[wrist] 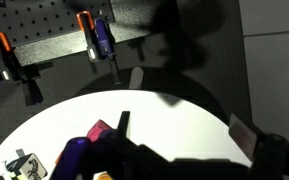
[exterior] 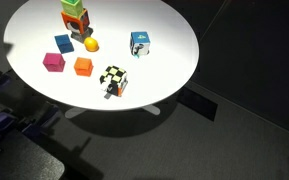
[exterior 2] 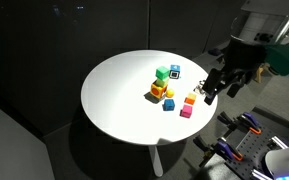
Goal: Pick up the pink block and put it on the blue block
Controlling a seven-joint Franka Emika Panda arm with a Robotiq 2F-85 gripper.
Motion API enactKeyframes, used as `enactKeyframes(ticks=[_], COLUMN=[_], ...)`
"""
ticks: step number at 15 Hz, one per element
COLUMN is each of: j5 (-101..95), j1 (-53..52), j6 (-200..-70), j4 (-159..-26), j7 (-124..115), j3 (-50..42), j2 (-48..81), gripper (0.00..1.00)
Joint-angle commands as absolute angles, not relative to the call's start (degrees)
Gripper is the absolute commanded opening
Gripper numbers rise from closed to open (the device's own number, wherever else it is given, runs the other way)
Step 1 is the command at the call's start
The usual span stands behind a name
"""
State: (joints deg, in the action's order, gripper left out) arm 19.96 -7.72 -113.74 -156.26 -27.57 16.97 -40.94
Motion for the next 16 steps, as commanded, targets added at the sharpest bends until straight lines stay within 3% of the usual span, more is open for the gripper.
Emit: enactKeyframes(ticks=[1,16], j5=[15.4,1.9], j1=[-5.3,1.3], j6=[-114.9,-129.0], j4=[-157.4,-152.6], j7=[-27.8,-21.0], j3=[16.6,10.1], j2=[-42.1,-27.6], gripper=[1.00,1.00])
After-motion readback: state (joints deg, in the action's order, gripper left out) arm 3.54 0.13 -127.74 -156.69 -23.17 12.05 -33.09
